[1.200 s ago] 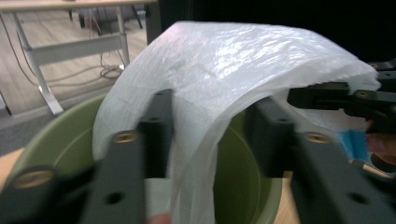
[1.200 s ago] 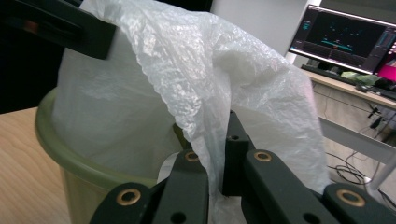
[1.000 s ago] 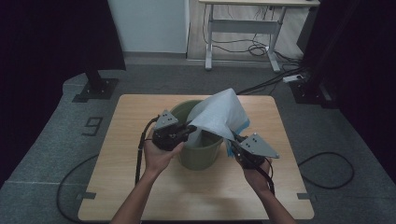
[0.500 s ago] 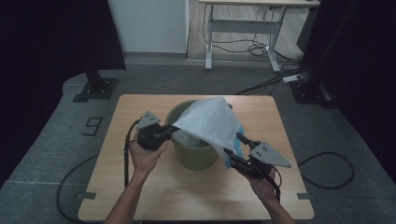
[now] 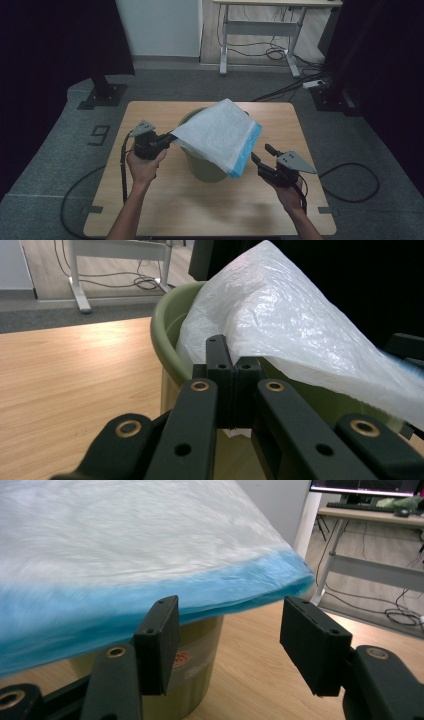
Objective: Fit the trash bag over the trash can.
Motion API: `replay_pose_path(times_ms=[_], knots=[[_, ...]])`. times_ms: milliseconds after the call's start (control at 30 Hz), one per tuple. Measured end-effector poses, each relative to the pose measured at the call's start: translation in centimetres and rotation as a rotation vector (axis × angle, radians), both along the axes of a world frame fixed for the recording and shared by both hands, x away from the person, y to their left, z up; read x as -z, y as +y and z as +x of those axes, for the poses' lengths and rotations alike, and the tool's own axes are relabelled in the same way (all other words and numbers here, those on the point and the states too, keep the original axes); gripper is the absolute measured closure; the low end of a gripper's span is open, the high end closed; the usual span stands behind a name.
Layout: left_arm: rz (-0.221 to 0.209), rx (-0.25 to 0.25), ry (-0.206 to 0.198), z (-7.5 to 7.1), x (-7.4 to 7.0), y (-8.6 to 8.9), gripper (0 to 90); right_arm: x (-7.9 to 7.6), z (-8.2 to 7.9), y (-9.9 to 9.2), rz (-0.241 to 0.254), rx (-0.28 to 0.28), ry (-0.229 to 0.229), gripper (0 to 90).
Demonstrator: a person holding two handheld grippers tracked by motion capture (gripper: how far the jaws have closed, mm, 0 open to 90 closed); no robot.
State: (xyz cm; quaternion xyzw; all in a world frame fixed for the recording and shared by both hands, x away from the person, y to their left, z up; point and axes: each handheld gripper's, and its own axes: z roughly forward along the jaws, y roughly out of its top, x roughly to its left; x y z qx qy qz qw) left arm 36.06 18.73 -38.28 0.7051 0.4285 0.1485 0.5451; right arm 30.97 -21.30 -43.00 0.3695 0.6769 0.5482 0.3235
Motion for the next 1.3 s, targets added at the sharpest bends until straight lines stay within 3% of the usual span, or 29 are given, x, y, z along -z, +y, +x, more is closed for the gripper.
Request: replay_pose_path(times_ms=[200,433,667,767,1033,1300], knots=[[-0.013,-0.004,0.024,0.7,0.4,0.4,88.4,0.5,1.5,-0.5,0.012,0.025,0.016,40.3],[-0.019,-0.003,0.037,1.2,0.5,0.7,88.4,1.0,2.9,-0.7,-0.021,0.062,0.023,40.4],[-0.016,-0.006,0.041,1.5,0.5,0.9,88.4,0.9,4.4,-1.3,0.003,0.096,0.014,41.5],[-0.018,-0.004,0.041,1.6,0.6,0.9,88.5,0.4,4.8,-1.5,0.02,0.093,0.008,42.3],[-0.013,0.012,0.038,1.6,0.5,0.9,88.6,-0.1,6.3,-1.1,-0.014,0.087,0.011,42.7],[-0.026,0.024,0.037,1.6,0.4,1.0,88.0,-0.7,6.9,-1.0,-0.006,0.05,-0.023,57.4]])
